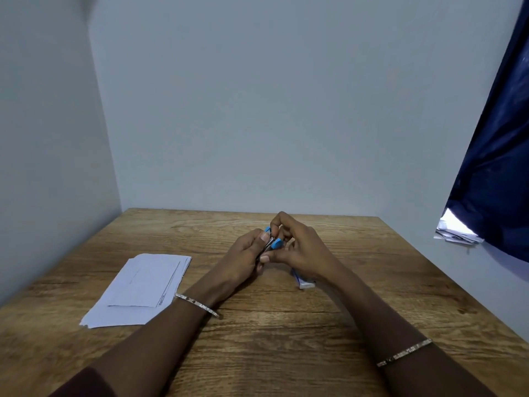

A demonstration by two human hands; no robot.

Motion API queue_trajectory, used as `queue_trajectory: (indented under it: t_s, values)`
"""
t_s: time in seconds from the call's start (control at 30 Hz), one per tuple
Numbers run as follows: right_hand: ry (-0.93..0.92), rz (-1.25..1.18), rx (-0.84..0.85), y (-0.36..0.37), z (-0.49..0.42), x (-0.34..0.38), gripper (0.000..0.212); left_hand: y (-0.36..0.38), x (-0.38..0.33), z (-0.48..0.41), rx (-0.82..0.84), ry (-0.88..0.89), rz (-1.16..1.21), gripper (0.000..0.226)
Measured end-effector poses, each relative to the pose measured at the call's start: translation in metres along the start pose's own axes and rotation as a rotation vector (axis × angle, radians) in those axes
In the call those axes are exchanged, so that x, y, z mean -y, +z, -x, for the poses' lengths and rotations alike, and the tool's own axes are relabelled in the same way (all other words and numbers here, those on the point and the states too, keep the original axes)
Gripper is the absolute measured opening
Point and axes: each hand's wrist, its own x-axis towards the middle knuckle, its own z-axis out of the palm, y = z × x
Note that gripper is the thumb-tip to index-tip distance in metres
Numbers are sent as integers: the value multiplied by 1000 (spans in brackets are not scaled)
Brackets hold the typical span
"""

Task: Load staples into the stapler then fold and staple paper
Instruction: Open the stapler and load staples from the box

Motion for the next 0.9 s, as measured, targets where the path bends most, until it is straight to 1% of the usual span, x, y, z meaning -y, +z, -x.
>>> queue_trajectory:
  t_s: [0.13, 0.17, 0.27, 0.33, 0.43, 0.5, 0.57, 0.63, 0.73, 0.8, 0.9]
  values:
    - [-8, -15, -4, -1, -1, 3, 43, 3, 2, 0, -1, -18, 7, 44]
    - [-13, -9, -1, -1, 0, 3, 44, 3, 3, -2, -26, -21, 27, 43]
    - [-60, 27, 15, 6, 2, 7, 48, -3, 2, -10, -179, -68, 153, 36]
    - [-85, 20, 12, 11, 2, 9, 46, -7, 4, -13, -201, -87, 192, 37]
    - [-39, -23, -16, 6, 1, 10, 45, -5, 9, -13, -209, -103, 295, 36]
    - [12, -37, -26, 2, 2, 8, 46, -3, 8, -17, -265, -122, 382, 35]
    - [81, -108, -64, 2, 2, 4, 43, -5, 5, -21, -336, -132, 523, 34]
    - [174, -277, -107, 2, 0, 1, 36, -9, 3, -24, -373, -134, 679, 32]
    - [255, -492, -141, 3, -4, -1, 28, -16, 4, -25, -350, -164, 871, 31]
    - [275, -552, -177, 1, -5, -1, 24, -20, 3, -23, -295, -196, 974, 42]
    - [295, -641, -264, -8, -6, -4, 18, -24, 5, -21, -193, -232, 1068, 72]
